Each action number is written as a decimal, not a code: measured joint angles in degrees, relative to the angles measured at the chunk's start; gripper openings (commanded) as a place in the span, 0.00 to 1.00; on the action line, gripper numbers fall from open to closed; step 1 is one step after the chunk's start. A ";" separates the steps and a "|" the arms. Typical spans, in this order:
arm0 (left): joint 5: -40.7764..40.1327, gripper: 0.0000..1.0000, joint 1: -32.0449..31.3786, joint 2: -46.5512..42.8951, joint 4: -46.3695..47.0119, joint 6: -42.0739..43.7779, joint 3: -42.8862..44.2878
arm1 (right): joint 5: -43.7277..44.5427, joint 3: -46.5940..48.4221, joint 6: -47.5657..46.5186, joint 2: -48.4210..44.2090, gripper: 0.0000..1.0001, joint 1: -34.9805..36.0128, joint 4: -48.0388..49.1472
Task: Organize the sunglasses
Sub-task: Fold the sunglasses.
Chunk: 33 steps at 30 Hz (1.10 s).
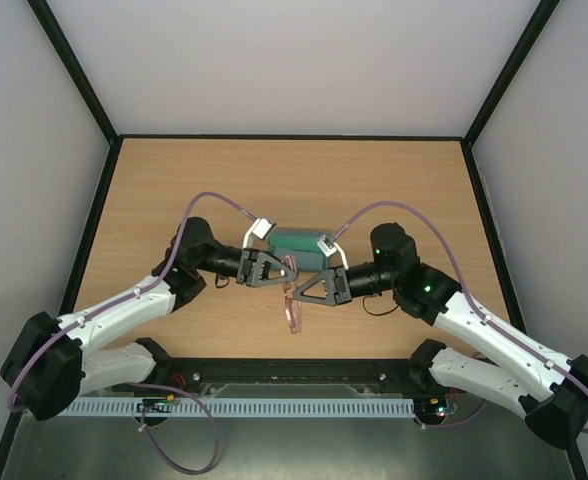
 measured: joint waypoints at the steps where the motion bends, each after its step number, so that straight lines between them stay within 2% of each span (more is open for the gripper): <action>1: -0.11 0.46 -0.11 0.26 0.50 -0.22 -0.09 | 0.33 -0.02 -0.22 0.37 0.37 0.48 0.00; 17: -0.55 0.47 -0.87 1.86 1.84 -0.61 -0.55 | 3.34 -0.22 -1.27 1.73 0.15 1.86 -0.15; 18: -0.55 0.49 -0.87 1.88 1.90 -0.61 -0.55 | 3.45 -0.24 -1.27 1.73 0.13 1.86 -0.15; 24: -0.70 0.71 -0.90 2.40 2.43 -0.83 -0.57 | 4.35 -0.66 -1.20 1.73 0.04 1.86 -0.35; 30: -0.98 0.85 -0.96 2.62 2.62 -1.14 -0.55 | 5.77 -0.96 -1.11 1.55 0.02 1.86 -0.46; 33: -1.31 0.86 -0.42 2.62 2.21 -0.74 -0.48 | 6.99 -0.98 -1.36 1.40 0.01 1.86 -1.49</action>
